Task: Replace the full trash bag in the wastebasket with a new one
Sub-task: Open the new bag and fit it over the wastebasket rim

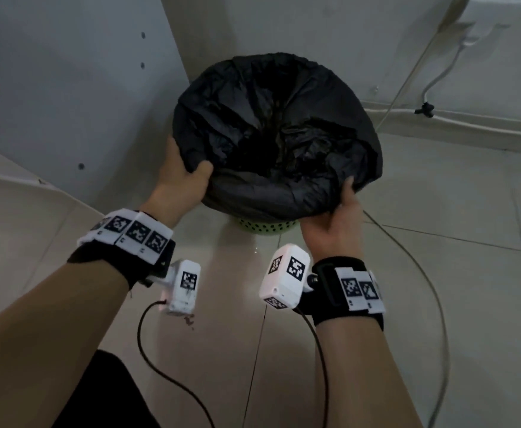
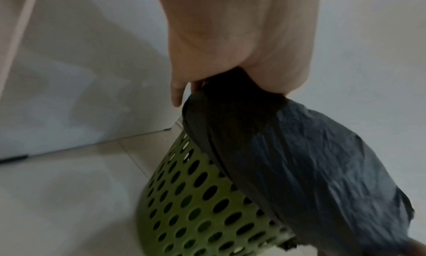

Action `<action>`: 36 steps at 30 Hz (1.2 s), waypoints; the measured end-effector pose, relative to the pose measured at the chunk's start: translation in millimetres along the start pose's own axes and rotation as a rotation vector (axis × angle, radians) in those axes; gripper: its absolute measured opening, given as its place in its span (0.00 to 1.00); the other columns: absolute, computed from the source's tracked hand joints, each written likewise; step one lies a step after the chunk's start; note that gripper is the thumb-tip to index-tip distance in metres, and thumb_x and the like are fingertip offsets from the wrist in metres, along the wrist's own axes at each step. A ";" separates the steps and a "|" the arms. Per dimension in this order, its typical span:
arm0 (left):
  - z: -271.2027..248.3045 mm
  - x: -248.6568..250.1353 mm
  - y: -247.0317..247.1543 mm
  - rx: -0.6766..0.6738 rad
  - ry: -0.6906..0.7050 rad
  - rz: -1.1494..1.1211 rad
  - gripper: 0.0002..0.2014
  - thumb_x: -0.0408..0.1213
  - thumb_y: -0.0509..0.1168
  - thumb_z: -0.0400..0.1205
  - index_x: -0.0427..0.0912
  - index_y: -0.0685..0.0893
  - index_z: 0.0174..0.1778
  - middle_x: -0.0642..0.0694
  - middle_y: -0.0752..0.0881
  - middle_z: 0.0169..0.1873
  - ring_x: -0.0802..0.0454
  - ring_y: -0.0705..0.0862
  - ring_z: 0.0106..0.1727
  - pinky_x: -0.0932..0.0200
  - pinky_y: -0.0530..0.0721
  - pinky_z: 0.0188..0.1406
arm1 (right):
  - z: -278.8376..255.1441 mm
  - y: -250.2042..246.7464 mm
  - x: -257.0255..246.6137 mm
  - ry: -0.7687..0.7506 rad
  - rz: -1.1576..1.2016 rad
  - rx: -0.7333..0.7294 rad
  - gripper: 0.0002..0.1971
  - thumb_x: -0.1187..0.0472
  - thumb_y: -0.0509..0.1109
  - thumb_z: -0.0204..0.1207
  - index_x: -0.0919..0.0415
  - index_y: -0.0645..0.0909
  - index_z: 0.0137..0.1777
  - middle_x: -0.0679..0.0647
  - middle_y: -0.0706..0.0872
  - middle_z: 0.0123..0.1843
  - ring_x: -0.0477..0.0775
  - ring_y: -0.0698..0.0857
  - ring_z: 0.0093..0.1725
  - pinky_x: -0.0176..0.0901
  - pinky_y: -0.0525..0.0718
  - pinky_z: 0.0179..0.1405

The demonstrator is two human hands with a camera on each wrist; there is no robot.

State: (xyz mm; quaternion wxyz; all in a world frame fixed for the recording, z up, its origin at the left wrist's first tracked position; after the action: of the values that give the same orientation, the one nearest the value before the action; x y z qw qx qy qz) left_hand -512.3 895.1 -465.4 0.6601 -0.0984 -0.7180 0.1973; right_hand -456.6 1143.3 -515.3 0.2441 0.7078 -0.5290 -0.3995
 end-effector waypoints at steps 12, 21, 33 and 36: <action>0.4 2.2 -9.5 0.137 -0.009 -0.092 0.44 0.60 0.66 0.81 0.42 0.56 0.87 0.58 0.72 0.77 0.72 0.73 0.72 0.74 0.74 0.66 | -19.2 6.6 1.9 -0.053 -0.160 0.038 0.20 0.67 0.66 0.79 0.71 0.79 0.70 0.61 0.90 0.56 0.43 0.87 0.52 0.33 0.84 0.48; 16.6 -3.7 -12.6 0.008 0.065 0.058 0.46 0.53 0.65 0.74 0.45 0.56 0.87 0.47 0.74 0.80 0.51 0.73 0.80 0.42 0.72 0.81 | -7.0 5.0 10.2 0.027 0.115 0.072 0.19 0.57 0.58 0.88 0.64 0.77 0.74 0.64 0.82 0.72 0.65 0.78 0.74 0.59 0.73 0.76; 1.2 3.9 -7.7 -0.044 0.135 0.103 0.47 0.49 0.66 0.72 0.45 0.55 0.88 0.47 0.73 0.80 0.53 0.71 0.81 0.47 0.71 0.82 | -2.4 -5.2 -7.2 -0.085 -0.208 0.115 0.12 0.57 0.70 0.69 0.56 0.90 0.49 0.62 0.89 0.48 0.43 0.84 0.41 0.35 0.84 0.48; 1.6 3.7 -6.7 -0.074 0.144 0.052 0.42 0.44 0.66 0.74 0.45 0.60 0.86 0.48 0.77 0.77 0.54 0.75 0.78 0.47 0.74 0.80 | -16.4 3.4 -11.3 -0.005 -0.389 0.093 0.08 0.73 0.69 0.70 0.67 0.91 0.40 0.52 0.84 0.30 0.44 0.82 0.27 0.25 0.74 0.27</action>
State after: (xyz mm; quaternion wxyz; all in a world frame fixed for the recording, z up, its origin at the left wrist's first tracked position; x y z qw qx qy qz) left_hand -513.5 890.3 -459.4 0.7007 -0.1553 -0.6727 0.1799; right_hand -446.4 1151.6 -500.0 0.1279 0.8061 -0.4009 -0.4161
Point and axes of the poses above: each hand's wrist, its own z-axis towards the middle knuckle, its own y-axis out of the palm, x = y × z, the point moved 6 cm from there along z, towards the middle knuckle
